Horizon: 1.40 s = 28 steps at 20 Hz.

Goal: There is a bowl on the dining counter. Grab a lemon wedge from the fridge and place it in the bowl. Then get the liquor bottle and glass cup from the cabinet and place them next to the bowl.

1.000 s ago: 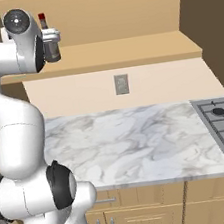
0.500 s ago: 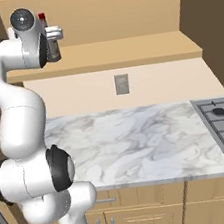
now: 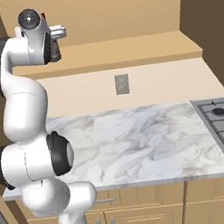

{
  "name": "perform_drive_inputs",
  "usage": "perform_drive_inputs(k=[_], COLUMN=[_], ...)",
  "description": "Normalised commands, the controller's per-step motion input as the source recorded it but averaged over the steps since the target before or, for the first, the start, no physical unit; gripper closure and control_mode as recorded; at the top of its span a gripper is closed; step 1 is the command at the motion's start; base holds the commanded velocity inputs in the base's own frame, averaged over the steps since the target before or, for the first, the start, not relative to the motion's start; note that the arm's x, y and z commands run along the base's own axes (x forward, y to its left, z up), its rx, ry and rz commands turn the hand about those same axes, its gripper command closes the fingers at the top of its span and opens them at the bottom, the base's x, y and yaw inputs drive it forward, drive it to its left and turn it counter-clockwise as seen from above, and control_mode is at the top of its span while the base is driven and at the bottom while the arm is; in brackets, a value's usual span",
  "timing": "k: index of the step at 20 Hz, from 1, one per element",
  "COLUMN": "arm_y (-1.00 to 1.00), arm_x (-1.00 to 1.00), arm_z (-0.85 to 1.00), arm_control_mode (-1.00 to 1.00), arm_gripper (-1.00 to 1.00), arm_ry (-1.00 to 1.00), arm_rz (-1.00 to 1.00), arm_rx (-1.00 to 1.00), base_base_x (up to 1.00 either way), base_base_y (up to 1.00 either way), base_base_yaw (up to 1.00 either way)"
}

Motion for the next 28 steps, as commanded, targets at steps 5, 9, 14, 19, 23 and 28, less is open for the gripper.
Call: perform_drive_inputs(k=[5, 9, 14, 19, 23, 28], arm_y=[0.08, 0.01, 0.00, 0.00, 0.03, 0.04], arm_x=[0.33, 0.28, 0.23, 0.22, 0.20, 0.13], arm_z=[-0.06, -0.07, -0.06, -0.08, -0.08, -0.02], arm_control_mode=[-1.00, -1.00, -1.00, -1.00, -1.00, -1.00], arm_gripper=[-1.00, -1.00, -1.00, -1.00, -1.00, 1.00], arm_ry=[0.00, 0.00, 0.00, 0.00, 0.00, 0.00], arm_rz=[0.00, 0.00, 0.00, 0.00, 0.00, 0.00], arm_rx=[0.00, 0.00, 0.00, 0.00, 0.00, 0.00], base_base_x=[0.00, 0.00, 0.00, 0.00, 0.00, 0.00], base_base_y=[0.00, 0.00, 0.00, 0.00, 0.00, 0.00], base_base_yaw=[0.00, 0.00, 0.00, 0.00, 0.00, 0.00])
